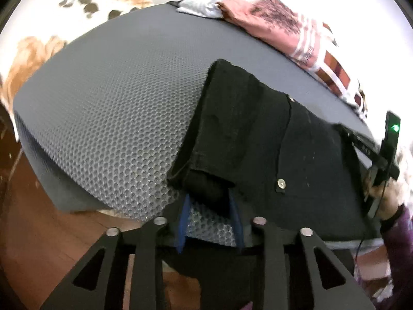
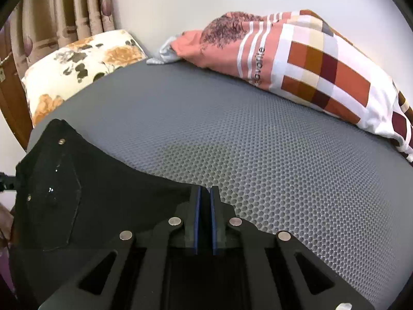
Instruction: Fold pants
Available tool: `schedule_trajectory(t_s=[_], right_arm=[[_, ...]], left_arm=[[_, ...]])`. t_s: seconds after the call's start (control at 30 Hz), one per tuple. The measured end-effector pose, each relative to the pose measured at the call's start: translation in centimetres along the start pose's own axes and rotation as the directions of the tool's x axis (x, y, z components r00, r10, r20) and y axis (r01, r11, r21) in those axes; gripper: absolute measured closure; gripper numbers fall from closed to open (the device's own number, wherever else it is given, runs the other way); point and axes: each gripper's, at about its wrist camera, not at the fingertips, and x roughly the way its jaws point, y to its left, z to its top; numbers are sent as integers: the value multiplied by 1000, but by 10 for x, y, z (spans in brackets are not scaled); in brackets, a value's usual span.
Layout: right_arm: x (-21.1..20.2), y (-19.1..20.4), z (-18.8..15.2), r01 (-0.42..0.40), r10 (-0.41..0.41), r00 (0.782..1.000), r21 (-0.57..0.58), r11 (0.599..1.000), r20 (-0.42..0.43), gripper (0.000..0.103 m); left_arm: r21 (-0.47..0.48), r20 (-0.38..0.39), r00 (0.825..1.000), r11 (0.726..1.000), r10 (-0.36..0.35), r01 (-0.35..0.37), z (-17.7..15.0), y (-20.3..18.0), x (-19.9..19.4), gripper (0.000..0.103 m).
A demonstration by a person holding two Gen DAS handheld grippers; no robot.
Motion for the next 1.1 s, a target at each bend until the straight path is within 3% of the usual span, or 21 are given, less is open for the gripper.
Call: schedule_trajectory(t_s=[0.1, 0.13, 0.23, 0.3, 0.33, 0.43, 0.47, 0.57, 0.67, 0.77, 0.9, 1.07, 1.1], right_arm=[[-4, -15, 2, -46, 48, 999, 80, 996, -23, 82], [-11, -22, 3, -60, 63, 998, 119, 991, -15, 77], [-56, -44, 0, -81, 70, 996, 211, 974, 61, 75], [-92, -55, -16, -116, 97, 991, 246, 962, 87, 66], [-105, -55, -27, -126, 106, 990, 250, 960, 90, 64], [-135, -40, -70, -101, 91, 994, 227, 969, 51, 63], [-140, -31, -86, -72, 68, 997, 210, 975, 26, 63], [-149, -7, -130, 32, -28, 999, 142, 989, -28, 65], [-164, -22, -173, 106, -99, 994, 221, 969, -45, 65], [-196, -69, -220, 149, -143, 989, 399, 905, -44, 66], [-247, -127, -269, 226, -238, 970, 528, 819, -46, 65], [-317, -206, -338, 258, -351, 936, 730, 633, -26, 70], [-333, -220, -353, 250, -375, 927, 785, 567, -24, 70]], left_arm=[[-16, 2, 998, 998, 56, -56, 3, 9, 0, 29], [-41, -1, 999, 998, 53, -53, 2, 13, -1, 26], [-118, -33, 999, 992, 30, -34, 1, 22, -4, 20], [-123, -18, 997, 990, 73, -75, 3, 19, -15, 19], [-120, 13, 991, 984, 131, -128, 3, 15, -24, 19], [-96, 121, 942, 948, 314, -304, 3, -2, -52, 18], [-95, 166, 930, 944, 327, -315, 2, -8, -61, 18], [1, 207, 954, 975, 215, -220, 1, -42, -61, 14], [157, 193, 965, 965, 178, -210, 0, -85, -36, 14], [285, 183, 969, 934, 167, -215, -9, -118, -9, 14], [366, 164, 975, 908, 149, -201, -19, -143, 5, 14], [405, 181, 979, 901, 91, -158, -26, -171, -3, 14], [409, 181, 980, 900, 84, -153, -27, -173, -5, 14]])
